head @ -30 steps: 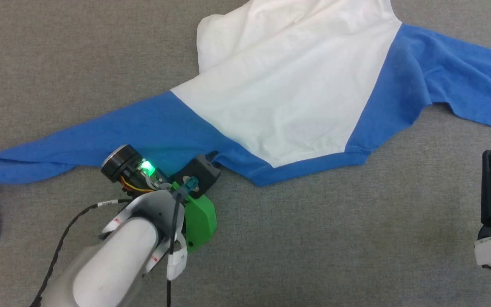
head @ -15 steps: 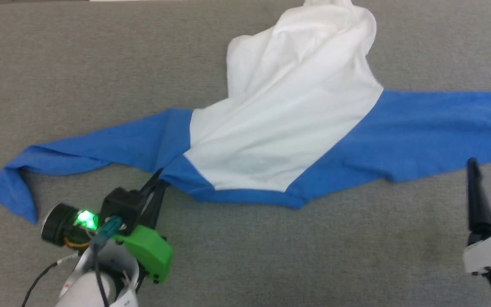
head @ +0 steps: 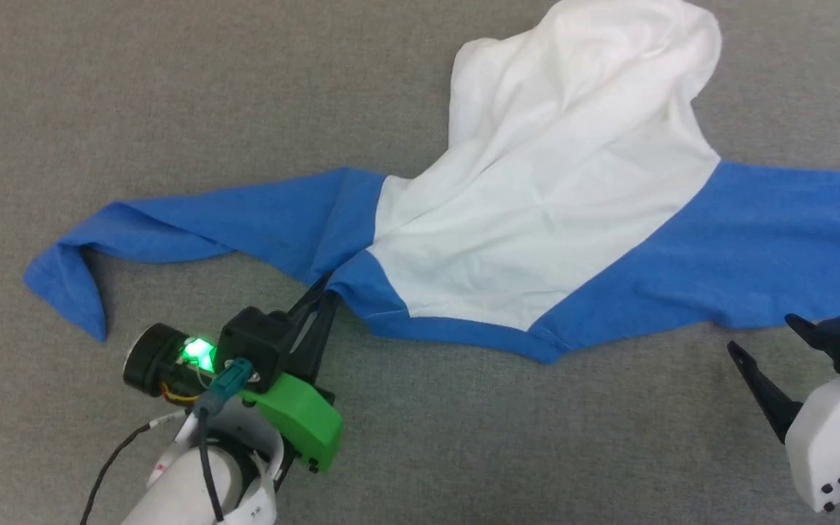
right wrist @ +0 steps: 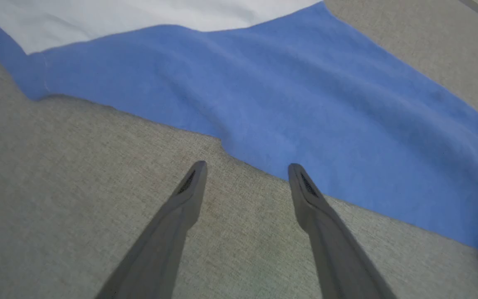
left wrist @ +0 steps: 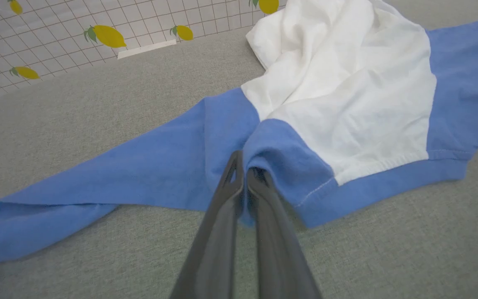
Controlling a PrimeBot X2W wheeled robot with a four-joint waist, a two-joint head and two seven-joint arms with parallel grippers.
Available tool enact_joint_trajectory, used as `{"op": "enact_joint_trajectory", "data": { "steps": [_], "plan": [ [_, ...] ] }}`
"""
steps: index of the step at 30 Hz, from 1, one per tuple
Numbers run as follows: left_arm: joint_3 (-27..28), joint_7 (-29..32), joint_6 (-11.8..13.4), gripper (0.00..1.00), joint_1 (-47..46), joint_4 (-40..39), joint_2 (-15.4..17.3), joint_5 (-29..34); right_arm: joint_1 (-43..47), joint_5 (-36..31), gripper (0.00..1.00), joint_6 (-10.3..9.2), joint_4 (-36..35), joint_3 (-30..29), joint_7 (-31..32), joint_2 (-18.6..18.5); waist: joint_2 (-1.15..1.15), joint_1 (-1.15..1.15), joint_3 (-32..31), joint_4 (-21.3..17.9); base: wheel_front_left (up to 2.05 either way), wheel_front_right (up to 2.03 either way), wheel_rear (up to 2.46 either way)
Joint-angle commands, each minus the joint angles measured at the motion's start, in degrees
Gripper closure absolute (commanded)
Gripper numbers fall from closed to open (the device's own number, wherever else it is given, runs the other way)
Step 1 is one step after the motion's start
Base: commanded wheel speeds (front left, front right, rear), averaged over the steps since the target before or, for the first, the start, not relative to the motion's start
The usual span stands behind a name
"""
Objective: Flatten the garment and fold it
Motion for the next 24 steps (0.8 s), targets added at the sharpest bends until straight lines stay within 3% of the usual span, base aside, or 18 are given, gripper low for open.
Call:
{"op": "enact_joint_trajectory", "data": {
  "steps": [1, 9, 14, 15, 16, 17, 24],
  "plan": [
    [-0.3, -0.4, -0.4, 0.97, -1.2, 0.3, -0.5, 0.1, -1.7, 0.4, 0.0, -0.09, -0.4, 1.3, 0.6, -2.1, 0.0, 0.0, 1.6, 1.5, 0.0, 0.0, 0.0],
    [-1.6, -1.0, -1.2, 1.0, -3.2, 2.0, -1.9, -0.1, -7.5, 1.3, 0.0, -0.09, 2.7, 9.7, 1.3, -11.4, 0.0, 0.0, 4.3, 3.8, 0.0, 0.0, 0.0],
    [-2.1, -1.3, -1.5, 1.0, -4.2, 2.5, -2.5, -0.3, -10.0, 2.3, 0.0, -0.09, 6.2, 14.5, 2.0, -13.8, 0.0, 0.0, 5.2, 4.5, 0.0, 0.0, 0.0],
    [-2.1, -1.4, -1.5, 1.0, -4.4, 2.5, -2.6, -0.3, -10.6, 2.1, 0.58, -0.09, 6.9, 15.2, 2.0, -14.1, 0.0, 0.0, 5.2, 4.5, 0.0, 0.0, 0.0],
    [-2.1, -1.5, -1.4, 1.0, -4.5, 2.6, -2.7, -0.3, -11.1, 1.9, 0.95, -0.09, 7.4, 15.7, 1.9, -14.1, 0.0, 0.0, 5.2, 4.5, 0.0, 0.0, 0.0],
    [-2.1, -1.7, -1.3, 1.0, -4.6, 2.5, -2.8, -0.3, -11.6, 1.9, 1.0, -0.09, 8.0, 15.6, 1.3, -13.6, 0.0, 0.0, 5.1, 4.4, 0.0, 0.0, 0.0],
    [-0.2, -4.9, -0.3, 1.0, -5.1, 1.7, -3.2, -1.3, -15.1, -1.7, 1.0, -0.09, 10.7, 8.1, -8.7, -5.4, 0.0, 0.0, 1.8, 2.1, 0.0, 0.0, 0.0]
  ]
}}
